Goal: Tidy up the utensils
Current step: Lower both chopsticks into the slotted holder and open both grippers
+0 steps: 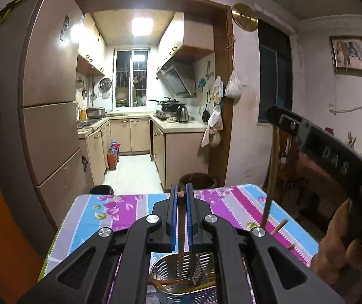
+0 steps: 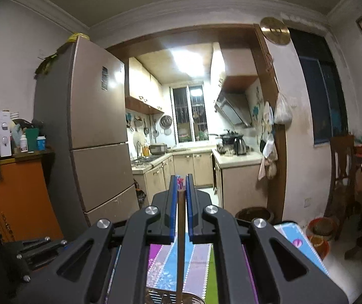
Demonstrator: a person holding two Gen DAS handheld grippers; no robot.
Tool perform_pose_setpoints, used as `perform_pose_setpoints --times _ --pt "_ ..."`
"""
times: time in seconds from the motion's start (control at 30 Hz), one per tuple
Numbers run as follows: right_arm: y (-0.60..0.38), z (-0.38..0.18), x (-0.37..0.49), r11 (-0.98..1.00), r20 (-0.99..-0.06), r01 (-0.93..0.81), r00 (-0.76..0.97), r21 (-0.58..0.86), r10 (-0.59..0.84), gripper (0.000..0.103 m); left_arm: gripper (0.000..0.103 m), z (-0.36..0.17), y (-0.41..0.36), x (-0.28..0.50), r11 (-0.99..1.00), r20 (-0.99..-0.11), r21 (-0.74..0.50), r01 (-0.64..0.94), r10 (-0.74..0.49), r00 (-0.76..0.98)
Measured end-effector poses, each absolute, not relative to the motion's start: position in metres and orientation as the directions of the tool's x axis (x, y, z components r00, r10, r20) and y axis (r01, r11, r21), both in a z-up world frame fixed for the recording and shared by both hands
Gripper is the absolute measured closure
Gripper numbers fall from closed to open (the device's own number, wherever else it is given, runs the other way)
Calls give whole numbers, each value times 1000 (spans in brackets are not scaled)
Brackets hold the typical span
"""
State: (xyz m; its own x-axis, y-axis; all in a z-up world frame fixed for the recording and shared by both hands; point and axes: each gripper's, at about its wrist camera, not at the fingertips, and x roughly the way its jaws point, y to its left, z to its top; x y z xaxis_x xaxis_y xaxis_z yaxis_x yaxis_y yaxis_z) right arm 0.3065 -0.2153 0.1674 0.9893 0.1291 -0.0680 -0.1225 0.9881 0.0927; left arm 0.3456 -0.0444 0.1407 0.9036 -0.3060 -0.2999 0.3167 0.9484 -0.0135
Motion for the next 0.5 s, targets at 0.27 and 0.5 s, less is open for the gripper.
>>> perform_pose_setpoints --times 0.27,0.5 --pt "-211 207 303 993 -13 -111 994 38 112 98 95 132 -39 356 943 -301 -51 328 -327 896" --pt "-213 204 315 992 6 -100 995 73 100 98 95 128 -36 357 943 -303 -62 326 -329 894"
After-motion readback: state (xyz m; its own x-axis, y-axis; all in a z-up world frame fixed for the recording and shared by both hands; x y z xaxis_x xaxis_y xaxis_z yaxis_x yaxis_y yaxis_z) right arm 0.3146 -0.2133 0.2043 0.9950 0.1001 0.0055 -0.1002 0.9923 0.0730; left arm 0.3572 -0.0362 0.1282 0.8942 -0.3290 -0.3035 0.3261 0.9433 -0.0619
